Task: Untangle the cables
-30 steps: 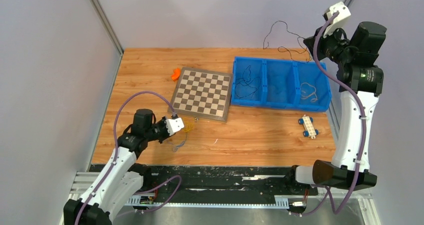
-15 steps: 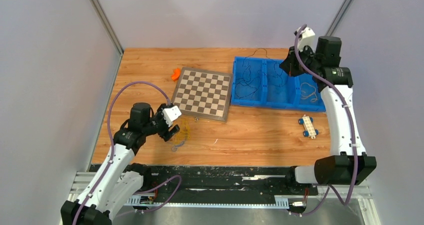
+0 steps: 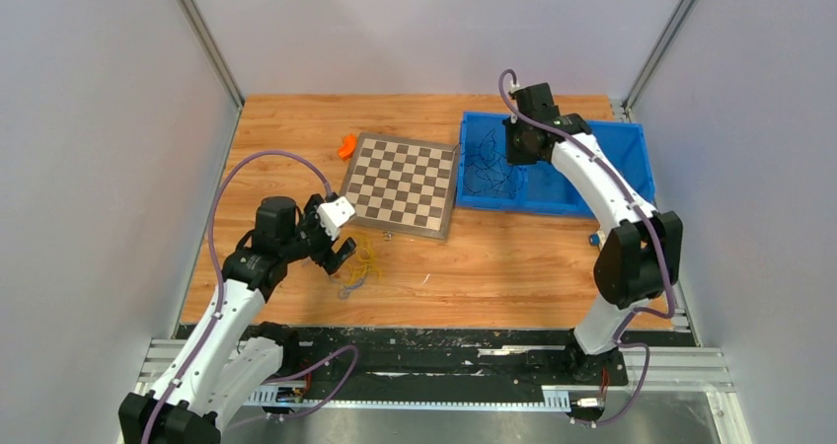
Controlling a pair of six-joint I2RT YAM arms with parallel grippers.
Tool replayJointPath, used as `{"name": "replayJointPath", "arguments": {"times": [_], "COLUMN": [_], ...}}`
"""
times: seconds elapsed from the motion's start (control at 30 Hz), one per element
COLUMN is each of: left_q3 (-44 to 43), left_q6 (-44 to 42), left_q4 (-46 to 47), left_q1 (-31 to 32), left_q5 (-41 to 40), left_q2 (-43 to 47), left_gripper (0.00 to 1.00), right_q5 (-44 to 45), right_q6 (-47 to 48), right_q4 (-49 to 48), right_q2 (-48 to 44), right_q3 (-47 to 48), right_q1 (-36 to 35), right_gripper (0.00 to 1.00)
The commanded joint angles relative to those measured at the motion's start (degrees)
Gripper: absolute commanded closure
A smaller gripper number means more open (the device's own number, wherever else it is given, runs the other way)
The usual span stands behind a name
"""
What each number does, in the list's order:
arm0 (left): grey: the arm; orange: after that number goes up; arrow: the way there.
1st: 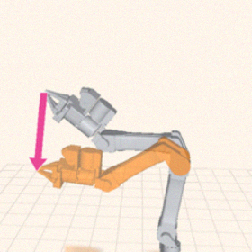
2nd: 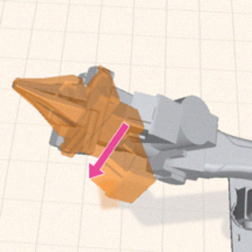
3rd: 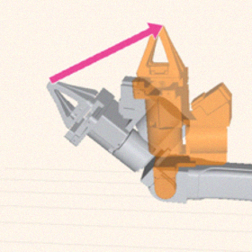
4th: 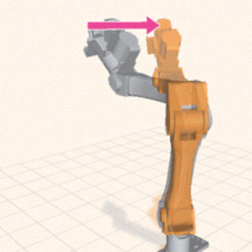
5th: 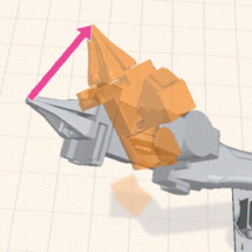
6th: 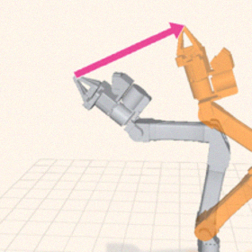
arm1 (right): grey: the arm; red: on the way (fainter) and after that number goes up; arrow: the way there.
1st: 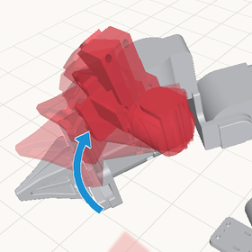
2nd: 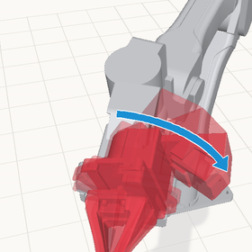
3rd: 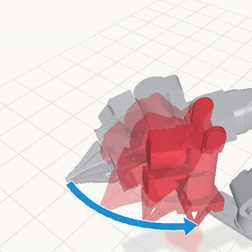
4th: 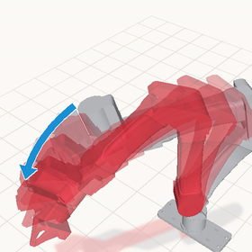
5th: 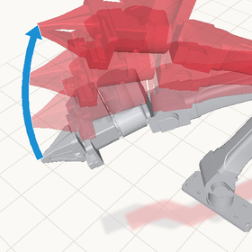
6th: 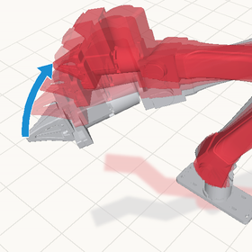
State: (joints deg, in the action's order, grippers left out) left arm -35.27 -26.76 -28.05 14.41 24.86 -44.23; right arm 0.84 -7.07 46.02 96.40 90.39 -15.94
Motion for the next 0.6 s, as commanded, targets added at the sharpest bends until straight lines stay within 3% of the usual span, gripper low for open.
{"name": "replayJointPath", "arguments": {"times": [0.0, 0.3, 0.57], "left_q3": [-2.9, -2.4, -2.2], "left_q6": [2.9, 3.6, 3.3], "left_q4": [1.7, 1.1, 0.9], "left_q1": [-0.3, -0.4, -0.3], "left_q5": [-1.3, -2.6, -3.0], "left_q2": [-0.1, 0.4, 0.1], "left_gripper": [0.09, 0.08, 0.08], "right_q5": [13.4, 21.4, 13.8], "right_q6": [-6.6, -9.0, -9.5], "right_q4": [0.6, 0.6, 0.5], "right_q2": [4.3, 15.6, 21.8], "right_q3": [5.4, 11.6, 17.7], "right_q1": [-0.7, -0.7, -1.3], "right_gripper": [1.0, 1.0, 1.0]}}
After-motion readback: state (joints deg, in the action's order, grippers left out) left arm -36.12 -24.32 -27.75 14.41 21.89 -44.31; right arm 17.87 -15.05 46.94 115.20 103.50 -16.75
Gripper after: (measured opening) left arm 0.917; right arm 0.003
